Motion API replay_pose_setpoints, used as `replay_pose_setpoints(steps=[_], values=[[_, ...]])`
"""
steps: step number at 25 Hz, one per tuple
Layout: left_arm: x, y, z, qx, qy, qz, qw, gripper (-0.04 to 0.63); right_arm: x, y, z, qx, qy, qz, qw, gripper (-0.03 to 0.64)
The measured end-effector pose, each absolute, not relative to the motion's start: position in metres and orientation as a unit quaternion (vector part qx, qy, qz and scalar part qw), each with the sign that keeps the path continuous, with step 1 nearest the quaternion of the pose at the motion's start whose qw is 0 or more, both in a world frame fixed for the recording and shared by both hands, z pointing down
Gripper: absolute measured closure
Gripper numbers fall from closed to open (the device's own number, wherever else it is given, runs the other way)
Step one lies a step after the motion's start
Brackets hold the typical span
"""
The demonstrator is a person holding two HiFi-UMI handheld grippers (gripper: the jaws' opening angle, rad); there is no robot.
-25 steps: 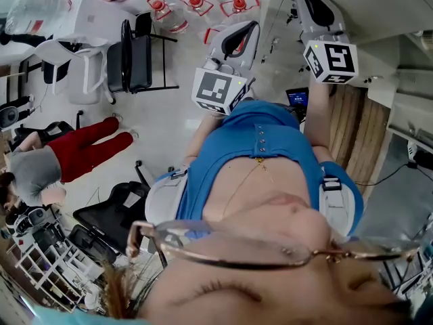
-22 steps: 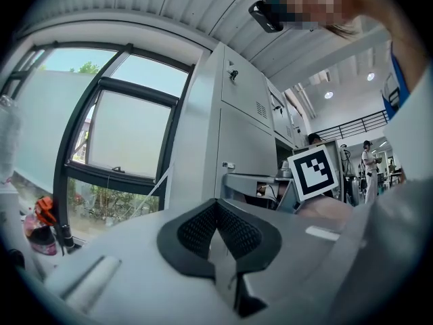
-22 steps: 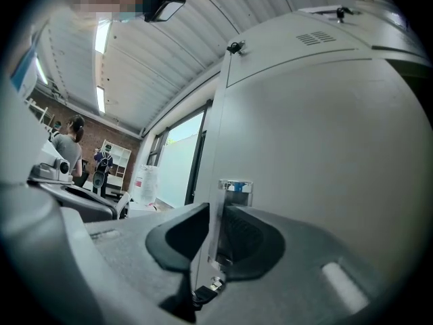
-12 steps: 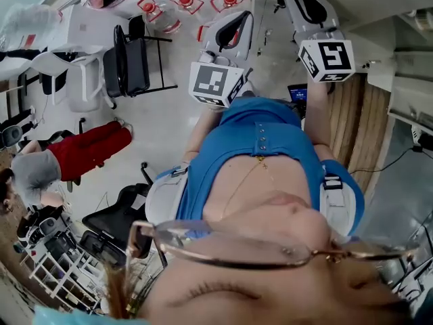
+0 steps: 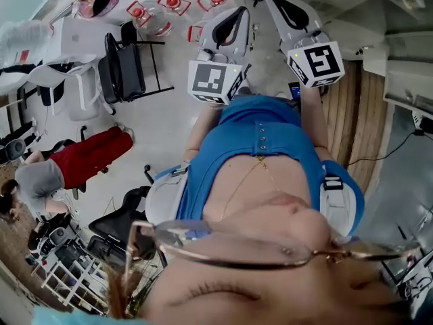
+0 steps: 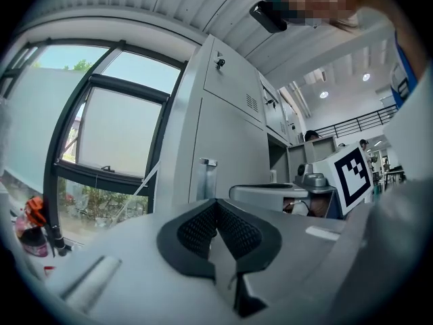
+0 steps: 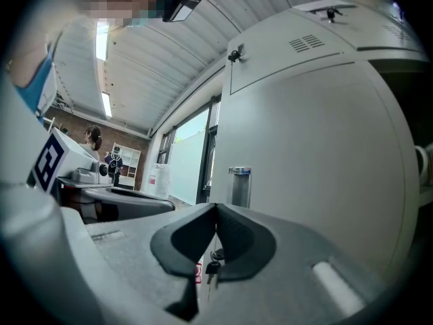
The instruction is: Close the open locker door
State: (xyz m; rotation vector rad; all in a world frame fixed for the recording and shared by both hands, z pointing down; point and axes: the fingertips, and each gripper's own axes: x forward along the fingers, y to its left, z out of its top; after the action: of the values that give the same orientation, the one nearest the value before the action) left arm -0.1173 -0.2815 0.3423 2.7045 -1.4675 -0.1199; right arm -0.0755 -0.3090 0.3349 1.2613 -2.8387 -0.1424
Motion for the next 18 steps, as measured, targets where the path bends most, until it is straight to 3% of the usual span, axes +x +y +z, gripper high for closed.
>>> replay_pose_setpoints(steps=[18], values=[[-0.038,-0.268,0.335,0.885,-0.464,-0.033,0.023,0.594,-0.013,-0.266,0.337,0.387,-0.921,-0.041,-0.001,0.614]])
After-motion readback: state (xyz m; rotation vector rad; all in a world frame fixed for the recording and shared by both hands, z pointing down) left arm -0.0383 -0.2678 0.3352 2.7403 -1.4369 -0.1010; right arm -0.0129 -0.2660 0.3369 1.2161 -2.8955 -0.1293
